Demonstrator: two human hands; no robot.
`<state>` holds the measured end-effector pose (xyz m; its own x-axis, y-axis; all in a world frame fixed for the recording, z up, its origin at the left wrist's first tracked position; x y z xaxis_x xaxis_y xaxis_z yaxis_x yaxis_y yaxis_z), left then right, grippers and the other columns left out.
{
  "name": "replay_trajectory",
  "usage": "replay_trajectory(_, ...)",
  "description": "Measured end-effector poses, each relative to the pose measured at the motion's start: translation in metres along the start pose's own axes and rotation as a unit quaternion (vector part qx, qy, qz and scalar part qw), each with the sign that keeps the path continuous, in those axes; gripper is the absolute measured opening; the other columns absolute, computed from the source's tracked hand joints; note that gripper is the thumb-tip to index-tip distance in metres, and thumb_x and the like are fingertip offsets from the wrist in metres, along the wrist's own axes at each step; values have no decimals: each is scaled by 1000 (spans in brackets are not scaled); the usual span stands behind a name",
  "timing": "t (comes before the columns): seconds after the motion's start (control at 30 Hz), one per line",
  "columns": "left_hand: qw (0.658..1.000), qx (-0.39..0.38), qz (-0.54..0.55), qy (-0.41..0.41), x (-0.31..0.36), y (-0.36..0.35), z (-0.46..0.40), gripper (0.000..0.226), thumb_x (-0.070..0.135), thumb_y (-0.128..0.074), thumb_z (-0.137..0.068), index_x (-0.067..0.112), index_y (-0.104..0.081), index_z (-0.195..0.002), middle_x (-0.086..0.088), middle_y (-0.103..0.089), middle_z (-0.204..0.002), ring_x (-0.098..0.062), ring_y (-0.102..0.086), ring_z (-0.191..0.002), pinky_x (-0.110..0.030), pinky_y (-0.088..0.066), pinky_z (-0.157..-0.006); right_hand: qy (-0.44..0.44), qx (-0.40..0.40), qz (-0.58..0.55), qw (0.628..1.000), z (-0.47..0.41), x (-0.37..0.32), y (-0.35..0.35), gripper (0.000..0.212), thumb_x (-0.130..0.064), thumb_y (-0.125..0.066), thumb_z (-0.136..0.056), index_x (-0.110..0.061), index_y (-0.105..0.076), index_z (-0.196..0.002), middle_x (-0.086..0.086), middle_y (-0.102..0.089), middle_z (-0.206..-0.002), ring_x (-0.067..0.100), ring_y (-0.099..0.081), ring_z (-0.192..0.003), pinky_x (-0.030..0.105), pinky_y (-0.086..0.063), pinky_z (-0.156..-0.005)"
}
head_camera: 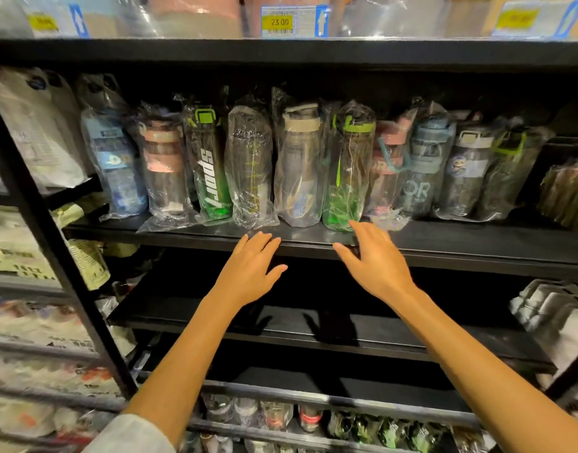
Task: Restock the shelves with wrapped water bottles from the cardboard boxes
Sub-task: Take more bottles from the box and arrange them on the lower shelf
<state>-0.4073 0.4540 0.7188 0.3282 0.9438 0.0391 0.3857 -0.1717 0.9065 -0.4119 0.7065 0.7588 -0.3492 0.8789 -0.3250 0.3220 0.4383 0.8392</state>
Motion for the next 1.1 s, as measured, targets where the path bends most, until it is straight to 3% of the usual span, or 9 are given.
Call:
replay_trajectory(0.07, 1000, -3, -3, 29, 5, 4, 27, 66, 50, -49, -105, 10, -41, -157, -13, -43, -159, -35, -32, -152, -54, -24, -125, 59, -28, 53, 996, 21, -13, -2, 71, -60, -44, -104, -13, -39, -158, 5, -47, -156, 26, -37, -147, 39, -34, -120)
replay_trajectory(0.17, 996, -23, -13, 89, 6, 7, 84, 71, 60, -32, -102, 13, -48, -153, -15, -48, -154, -40, -41, -146, -59, -37, -117, 122, -62, 74, 988, 52, -35, -18, 73, -62, -40, -104, -15, -38, -159, 7, -46, -157, 25, -38, -147, 39, -32, -123)
replay_trajectory(0.33, 970, -90, -10, 227, -9, 1, 217, 80, 67, -21, -99, 15, -43, -156, -14, -43, -158, -39, -38, -146, -58, -37, -116, 199, -148, 32, 968, 106, -87, -71, 77, -66, -37, -103, -17, -32, -163, 5, -42, -161, 24, -37, -149, 38, -33, -123)
replay_trajectory(0.5, 921, -136, -24, 365, -25, 11, 358, 71, 66, -29, -103, 20, -41, -156, -11, -44, -153, -36, -42, -140, -52, -40, -113, 270, -224, 31, 936, 167, -165, -140, 87, -72, -18, -97, -17, -32, -162, 6, -41, -162, 25, -37, -150, 39, -32, -124)
replay_trajectory(0.57, 894, -149, -21, 422, -31, 14, 411, 75, 68, -22, -100, 21, -41, -155, -12, -43, -153, -36, -42, -139, -52, -39, -113, 301, -260, 21, 917, 188, -197, -170, 85, -72, -20, -98, -18, -33, -162, 5, -42, -162, 25, -38, -150, 39, -34, -123)
replay_trajectory(0.7, 835, -134, 4, 534, -47, 20, 504, 65, 62, -36, -102, 27, -40, -155, -9, -43, -154, -33, -43, -138, -49, -38, -114, 361, -318, 5, 877, 223, -266, -220, 78, -71, -30, -101, -20, -38, -160, 1, -47, -157, 21, -42, -145, 37, -38, -119)
replay_trajectory(0.8, 806, -121, -3, 580, -65, 23, 559, 72, 65, -31, -97, 22, -47, -152, -10, -56, -143, -35, -54, -128, -47, -48, -105, 395, -343, -6, 852, 245, -317, -251, 72, -69, -34, -102, -22, -41, -157, -1, -47, -155, 21, -41, -145, 36, -39, -118)
replay_trajectory(0.97, 758, -101, 18, 644, -106, 38, 614, 79, 66, -19, -90, 20, -52, -145, -8, -58, -139, -32, -55, -127, -43, -46, -104, 444, -391, -2, 806, 269, -396, -307, 64, -60, -44, -105, -26, -36, -159, -2, -47, -151, 20, -41, -144, 31, -38, -114)
replay_trajectory(1.1, 729, -92, 38, 677, -145, 37, 649, 55, 53, -44, -104, 23, -46, -150, -4, -53, -147, -26, -48, -133, -38, -38, -112, 441, -431, -25, 787, 277, -457, -345, 68, -65, -40, -104, -23, -41, -158, -1, -49, -154, 21, -41, -145, 33, -37, -116)
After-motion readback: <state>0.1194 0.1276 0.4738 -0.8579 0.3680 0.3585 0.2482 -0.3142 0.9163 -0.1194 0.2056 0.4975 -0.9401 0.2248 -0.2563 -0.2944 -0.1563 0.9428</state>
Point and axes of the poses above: each hand's wrist, its own z-axis away from the middle knuckle, its own y-axis out of the back of the hand, x = y × z, the point moved 5 cm from there along -z, towards the middle knuckle
